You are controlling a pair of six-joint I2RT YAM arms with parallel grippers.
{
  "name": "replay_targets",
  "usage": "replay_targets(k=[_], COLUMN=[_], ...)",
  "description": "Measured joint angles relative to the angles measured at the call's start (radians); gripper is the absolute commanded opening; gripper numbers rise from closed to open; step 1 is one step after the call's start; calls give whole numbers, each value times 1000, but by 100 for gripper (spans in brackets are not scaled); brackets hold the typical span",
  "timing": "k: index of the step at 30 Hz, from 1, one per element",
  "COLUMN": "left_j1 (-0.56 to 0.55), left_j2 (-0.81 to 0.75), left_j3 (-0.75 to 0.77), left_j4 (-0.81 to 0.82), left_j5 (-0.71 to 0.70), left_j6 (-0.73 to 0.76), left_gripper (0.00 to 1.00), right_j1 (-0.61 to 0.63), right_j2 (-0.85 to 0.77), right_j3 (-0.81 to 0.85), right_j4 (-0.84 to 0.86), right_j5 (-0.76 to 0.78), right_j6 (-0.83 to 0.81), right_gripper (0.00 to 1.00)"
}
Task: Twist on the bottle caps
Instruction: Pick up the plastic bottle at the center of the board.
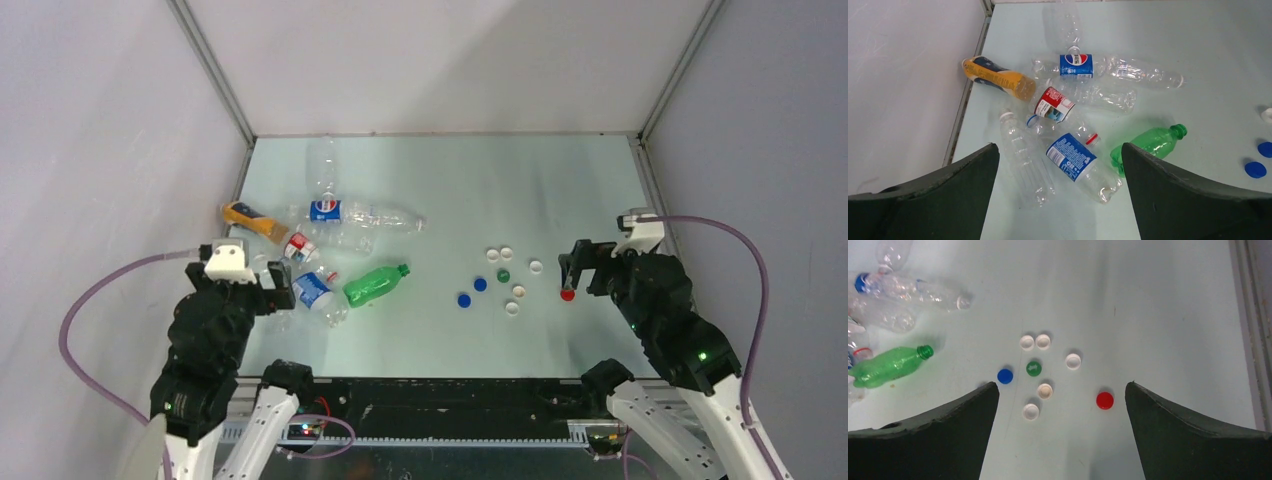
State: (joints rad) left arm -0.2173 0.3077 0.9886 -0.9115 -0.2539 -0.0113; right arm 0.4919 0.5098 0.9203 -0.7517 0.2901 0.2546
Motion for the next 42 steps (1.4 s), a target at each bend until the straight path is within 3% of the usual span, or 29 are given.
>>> replay_targets(k=[5, 17, 25, 31, 42], left_j1=[0, -42, -211, -264, -343], left_j2=[128, 534, 762, 959, 1038], left_j3=[-10, -136, -117, -55, -53], left_j4=[75, 246, 280, 258, 245], left_j5=[21, 266, 203, 129, 137], left_j6=[11, -33, -49, 13, 180], left_gripper=[100, 100, 100, 100, 99], right_j1=[0, 0, -10, -17, -18], right_j2=[45, 90, 193, 203, 212], right_j3=[0, 0, -2, -3, -3], right_j4=[-34, -51, -55, -55, -52], right_j5=[-35, -117, -180, -210, -253], right_j6=[0, 9, 23, 24, 28], right_gripper=[99, 99, 99, 99, 99])
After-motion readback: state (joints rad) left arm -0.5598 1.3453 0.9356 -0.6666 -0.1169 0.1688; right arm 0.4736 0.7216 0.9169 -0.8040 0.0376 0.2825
